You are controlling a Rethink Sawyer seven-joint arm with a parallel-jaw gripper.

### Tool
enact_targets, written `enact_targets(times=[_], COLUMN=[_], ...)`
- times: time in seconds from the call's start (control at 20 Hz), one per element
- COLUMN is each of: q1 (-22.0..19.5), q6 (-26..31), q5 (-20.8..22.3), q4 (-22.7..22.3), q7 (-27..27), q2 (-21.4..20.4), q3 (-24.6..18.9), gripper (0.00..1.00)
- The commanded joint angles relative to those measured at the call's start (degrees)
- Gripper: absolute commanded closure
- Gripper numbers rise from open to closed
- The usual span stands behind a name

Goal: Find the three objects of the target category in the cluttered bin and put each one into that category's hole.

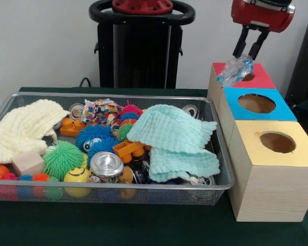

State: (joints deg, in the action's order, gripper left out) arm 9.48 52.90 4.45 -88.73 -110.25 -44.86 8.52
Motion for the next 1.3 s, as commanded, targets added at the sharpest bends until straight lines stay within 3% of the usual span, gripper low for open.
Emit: enact_targets(times=[0.05, 0.3, 1.3], q1=[-0.3, 1.4, 5.8], q6=[-4.4, -6.5, -3.1], q5=[-2.6, -2.9, -5.4], q4=[-4.4, -2.7, 1.7], q7=[-15.3, -18.7, -20.7], q2=[3.6, 7.7, 9.8], q3=[0.2, 0.9, 4.5], gripper=[1.0, 1.0, 1.0])
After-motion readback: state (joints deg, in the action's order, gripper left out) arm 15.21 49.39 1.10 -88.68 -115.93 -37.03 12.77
